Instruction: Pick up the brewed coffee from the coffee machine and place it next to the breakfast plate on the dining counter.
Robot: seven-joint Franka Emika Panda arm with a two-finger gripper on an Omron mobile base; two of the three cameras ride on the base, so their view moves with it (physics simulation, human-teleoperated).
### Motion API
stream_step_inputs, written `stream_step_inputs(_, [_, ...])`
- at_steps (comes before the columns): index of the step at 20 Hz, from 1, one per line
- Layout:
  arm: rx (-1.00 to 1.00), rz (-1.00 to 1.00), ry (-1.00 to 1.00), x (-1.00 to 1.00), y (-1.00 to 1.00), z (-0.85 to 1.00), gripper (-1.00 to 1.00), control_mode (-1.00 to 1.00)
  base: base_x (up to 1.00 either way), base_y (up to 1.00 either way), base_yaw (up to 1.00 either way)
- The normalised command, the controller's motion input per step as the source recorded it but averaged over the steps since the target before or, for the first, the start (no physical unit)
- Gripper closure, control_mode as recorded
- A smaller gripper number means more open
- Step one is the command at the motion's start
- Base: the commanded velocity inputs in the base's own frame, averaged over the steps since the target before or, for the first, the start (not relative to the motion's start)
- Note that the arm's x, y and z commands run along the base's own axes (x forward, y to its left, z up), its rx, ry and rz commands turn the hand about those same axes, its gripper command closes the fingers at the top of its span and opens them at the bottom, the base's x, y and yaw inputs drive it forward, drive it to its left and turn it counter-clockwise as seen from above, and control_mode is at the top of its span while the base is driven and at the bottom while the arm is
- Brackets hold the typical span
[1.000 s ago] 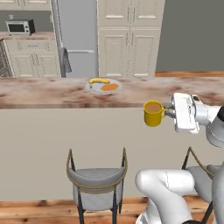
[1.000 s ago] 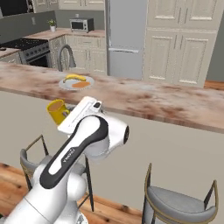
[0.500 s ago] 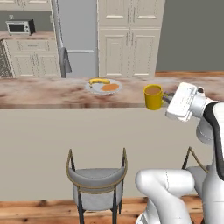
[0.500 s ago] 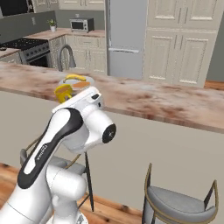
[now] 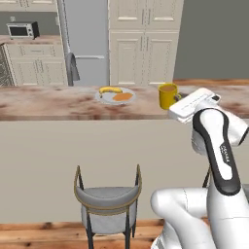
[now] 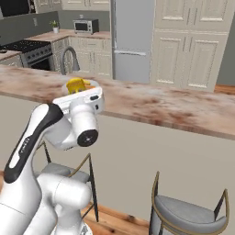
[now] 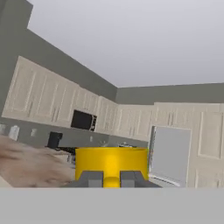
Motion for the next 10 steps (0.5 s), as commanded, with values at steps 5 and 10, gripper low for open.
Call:
stream_step_inputs(5, [0.01,-0.26,0.05,0.52,0.0,0.05,1.0,-1.0,0.0,0.0,0.0])
stream_step_inputs(10, [0.0,-0.15,0.09,0.54,-0.08,0.0,1.0,-1.0,0.0,0.0,0.0])
